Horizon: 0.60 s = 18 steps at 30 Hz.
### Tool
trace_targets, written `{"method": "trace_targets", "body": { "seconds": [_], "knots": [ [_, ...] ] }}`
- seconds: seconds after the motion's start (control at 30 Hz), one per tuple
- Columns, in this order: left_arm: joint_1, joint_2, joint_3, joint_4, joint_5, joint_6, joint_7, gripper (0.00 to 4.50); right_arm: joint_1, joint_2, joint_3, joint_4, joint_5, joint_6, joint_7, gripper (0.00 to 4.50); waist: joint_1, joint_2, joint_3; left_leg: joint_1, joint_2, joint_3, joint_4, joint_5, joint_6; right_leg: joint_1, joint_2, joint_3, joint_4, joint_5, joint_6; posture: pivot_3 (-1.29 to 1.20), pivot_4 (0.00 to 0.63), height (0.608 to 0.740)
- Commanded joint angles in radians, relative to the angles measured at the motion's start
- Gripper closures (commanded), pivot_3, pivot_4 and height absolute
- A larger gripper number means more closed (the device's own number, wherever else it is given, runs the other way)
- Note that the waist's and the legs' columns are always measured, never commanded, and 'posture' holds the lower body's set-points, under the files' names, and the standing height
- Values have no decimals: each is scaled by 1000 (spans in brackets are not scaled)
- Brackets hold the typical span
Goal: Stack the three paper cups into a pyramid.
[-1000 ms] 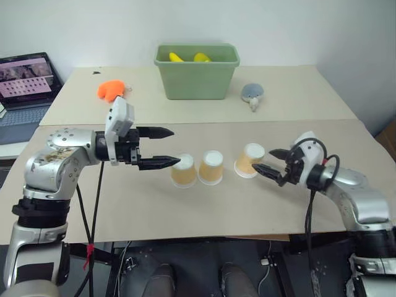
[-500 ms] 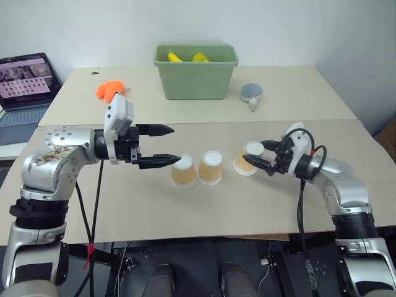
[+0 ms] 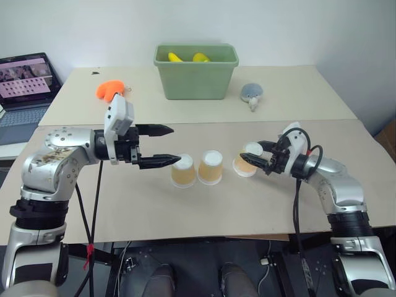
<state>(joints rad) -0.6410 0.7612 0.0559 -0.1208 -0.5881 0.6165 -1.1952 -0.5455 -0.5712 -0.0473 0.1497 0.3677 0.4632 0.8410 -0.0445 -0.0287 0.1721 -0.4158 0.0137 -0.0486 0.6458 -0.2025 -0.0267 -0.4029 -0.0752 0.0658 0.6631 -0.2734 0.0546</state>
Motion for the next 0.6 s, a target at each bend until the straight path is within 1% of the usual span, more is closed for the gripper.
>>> {"method": "trace_targets", "body": {
  "seconds": [0.03, 0.17, 0.3, 0.47, 0.53, 0.6],
  "knots": [
    [0, 16, 5, -25, 1, -17, -6, 0, -36, 0, -20, -12, 5, -15, -1, 1724, 0, 0, 0, 0, 0, 0, 0, 0, 0, 0, 0, 0, 0, 0, 0, 0, 150, 732],
    [3, 16, 3, -27, 1, -18, -9, 0, -53, -8, -19, -32, 12, -7, 13, 1726, -1, 0, 0, 0, 0, 0, 0, 0, 0, 0, 0, 0, 0, 0, 0, 0, 150, 732],
    [2, 16, 1, -23, 5, -21, -12, 0, -134, -40, -43, -47, 49, 22, 53, 1726, -1, 1, 0, 0, 0, 0, 0, 0, 0, 0, 0, 0, 0, 0, 0, 0, 150, 732],
    [-4, 10, -7, -14, 11, -27, -13, 0, -345, -110, -19, 4, 64, 68, 163, 1726, -1, 2, 2, 0, 0, 0, 0, 0, 0, -1, 0, 0, 0, 0, 0, 0, 150, 732],
    [-7, 4, -12, -10, 13, -29, -14, 0, -462, -109, 21, 39, 74, 112, 223, 1726, -3, 2, 2, 0, 0, 0, -1, 0, 0, -1, 0, 0, 0, 0, 0, 0, 150, 732],
    [-9, -1, -19, -8, 16, -33, -17, 0, -591, -75, 47, 122, 92, 196, 258, 1726, -8, 2, 2, 0, 1, 0, -1, 0, 0, -2, 0, 0, 0, 0, 0, 0, 150, 732]
  ]
}}
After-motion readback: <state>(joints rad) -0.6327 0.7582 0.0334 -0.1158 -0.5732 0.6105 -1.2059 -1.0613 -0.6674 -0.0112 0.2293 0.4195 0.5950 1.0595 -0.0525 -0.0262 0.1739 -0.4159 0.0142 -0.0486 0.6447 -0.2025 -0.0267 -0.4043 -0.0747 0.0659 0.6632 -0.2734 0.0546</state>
